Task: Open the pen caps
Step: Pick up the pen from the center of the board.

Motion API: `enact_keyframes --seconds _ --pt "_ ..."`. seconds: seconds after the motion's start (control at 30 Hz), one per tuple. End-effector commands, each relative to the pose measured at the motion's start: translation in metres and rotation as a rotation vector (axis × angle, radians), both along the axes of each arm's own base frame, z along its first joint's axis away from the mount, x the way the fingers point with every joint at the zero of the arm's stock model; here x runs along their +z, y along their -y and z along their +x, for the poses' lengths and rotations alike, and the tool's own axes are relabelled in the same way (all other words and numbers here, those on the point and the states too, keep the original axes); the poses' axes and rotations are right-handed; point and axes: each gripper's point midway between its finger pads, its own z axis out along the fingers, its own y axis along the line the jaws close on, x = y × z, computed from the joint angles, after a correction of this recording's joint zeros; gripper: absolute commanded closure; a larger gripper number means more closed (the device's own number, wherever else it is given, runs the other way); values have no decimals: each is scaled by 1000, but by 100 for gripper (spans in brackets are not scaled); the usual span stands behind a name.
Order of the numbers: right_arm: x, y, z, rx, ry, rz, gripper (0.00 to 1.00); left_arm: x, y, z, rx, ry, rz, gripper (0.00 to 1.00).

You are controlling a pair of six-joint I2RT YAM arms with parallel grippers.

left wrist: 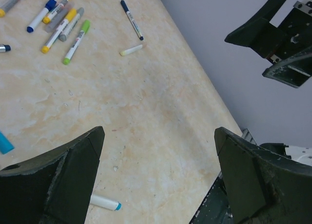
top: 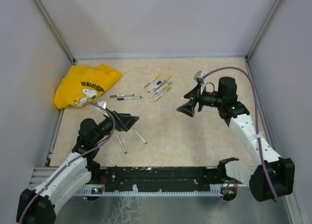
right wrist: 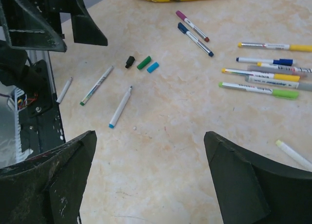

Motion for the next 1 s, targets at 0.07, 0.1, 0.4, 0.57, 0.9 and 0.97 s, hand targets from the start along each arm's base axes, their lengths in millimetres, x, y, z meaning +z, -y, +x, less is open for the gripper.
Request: enact_keyframes --seconds 0.07,0.1,0.4,0.57,0.9,0.97 --pt "11 9 17 -41 42 -12 8 11 11 -9 -88 51 -8 1" --pt "10 10 18 -46 45 -19 8 11 10 -8 -81 60 -1 1" --pt "-5 39 45 -191 50 -106 8 13 6 3 -40 123 55 1" --pt "-17 55 58 -268 54 -160 8 11 7 12 -25 138 65 1" --pt "-51 79 81 -382 14 -267 8 9 17 31 -47 124 107 1" --pt "-60 83 86 -402 -5 -293 8 12 16 35 -33 131 122 1"
